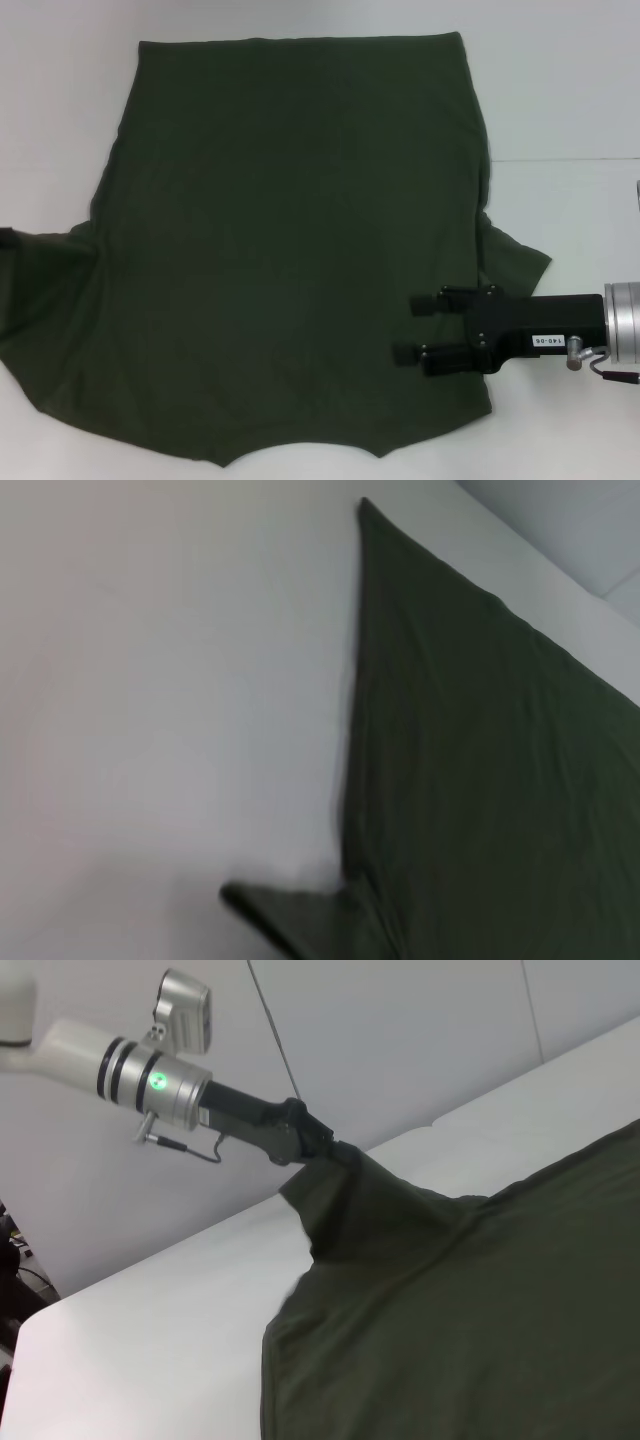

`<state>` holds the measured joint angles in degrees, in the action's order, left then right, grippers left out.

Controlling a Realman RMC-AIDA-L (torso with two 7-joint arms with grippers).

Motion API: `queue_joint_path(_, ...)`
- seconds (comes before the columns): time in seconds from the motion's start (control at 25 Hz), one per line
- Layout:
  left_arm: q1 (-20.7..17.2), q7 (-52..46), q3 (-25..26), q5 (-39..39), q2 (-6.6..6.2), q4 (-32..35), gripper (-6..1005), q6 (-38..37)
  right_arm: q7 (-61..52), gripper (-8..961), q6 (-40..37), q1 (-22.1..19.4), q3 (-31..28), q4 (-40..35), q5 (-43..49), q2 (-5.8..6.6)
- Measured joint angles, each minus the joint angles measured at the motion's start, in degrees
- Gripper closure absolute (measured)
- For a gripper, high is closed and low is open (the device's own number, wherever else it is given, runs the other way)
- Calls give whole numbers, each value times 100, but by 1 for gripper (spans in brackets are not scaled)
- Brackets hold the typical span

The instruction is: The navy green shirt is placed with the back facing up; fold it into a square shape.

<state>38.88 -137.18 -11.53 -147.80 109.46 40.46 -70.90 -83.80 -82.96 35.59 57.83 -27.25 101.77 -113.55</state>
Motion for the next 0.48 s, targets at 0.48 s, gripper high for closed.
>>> queue_joint_path(0.48, 753, -532, -57, -803, -384, 301, 993, -590, -5, 34, -2, -37, 0, 0, -1, 0)
